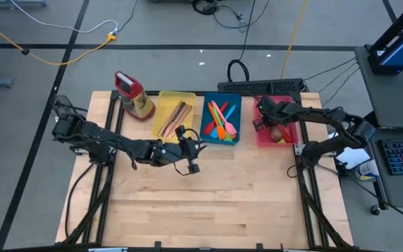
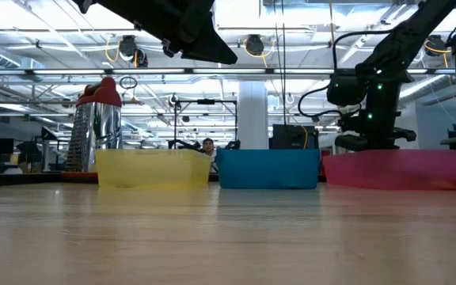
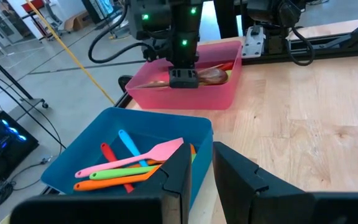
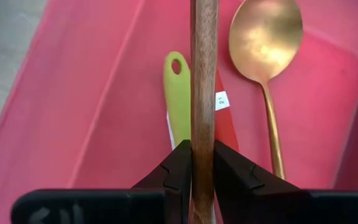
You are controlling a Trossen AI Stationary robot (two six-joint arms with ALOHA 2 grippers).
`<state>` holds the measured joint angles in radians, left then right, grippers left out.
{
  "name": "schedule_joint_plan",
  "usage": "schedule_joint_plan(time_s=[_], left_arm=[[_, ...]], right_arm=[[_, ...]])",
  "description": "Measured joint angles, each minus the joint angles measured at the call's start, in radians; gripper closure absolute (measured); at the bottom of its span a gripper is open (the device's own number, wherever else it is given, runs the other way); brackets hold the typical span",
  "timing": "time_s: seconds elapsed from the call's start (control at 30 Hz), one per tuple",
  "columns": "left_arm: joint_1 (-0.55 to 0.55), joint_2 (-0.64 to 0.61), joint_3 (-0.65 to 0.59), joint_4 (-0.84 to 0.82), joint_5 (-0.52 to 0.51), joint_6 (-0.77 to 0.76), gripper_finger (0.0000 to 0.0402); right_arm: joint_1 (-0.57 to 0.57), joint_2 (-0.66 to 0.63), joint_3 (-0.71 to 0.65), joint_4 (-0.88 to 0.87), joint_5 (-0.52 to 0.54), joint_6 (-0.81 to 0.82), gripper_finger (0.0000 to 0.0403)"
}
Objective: Pick & Place Kitchen Items
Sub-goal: Put the brown serving spoon into the pink bin
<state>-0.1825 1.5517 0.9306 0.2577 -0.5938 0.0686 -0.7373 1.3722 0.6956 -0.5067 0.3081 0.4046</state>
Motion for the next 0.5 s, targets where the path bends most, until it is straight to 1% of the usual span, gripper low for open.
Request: schedule_joint_plan(time_s=[0.17, 0.27, 0.5], left_arm=[[0.0, 0.0, 0.0, 0.0, 0.0, 0.002, 0.0332], [0.0, 0.0, 0.0, 0.0, 0.0, 0.003, 0.0332], [0.0, 0.0, 0.0, 0.0, 0.0, 0.004, 0.0332]], right_arm=[[-0.024, 0.001, 0.0, 0.025, -0.005, -0.07, 0.0355], [-0.024, 0.001, 0.0, 0.054, -0.004, -0.135, 0.0348], [-0.024, -0.019, -0.001, 0.157, 0.005, -0.167, 0.0304]])
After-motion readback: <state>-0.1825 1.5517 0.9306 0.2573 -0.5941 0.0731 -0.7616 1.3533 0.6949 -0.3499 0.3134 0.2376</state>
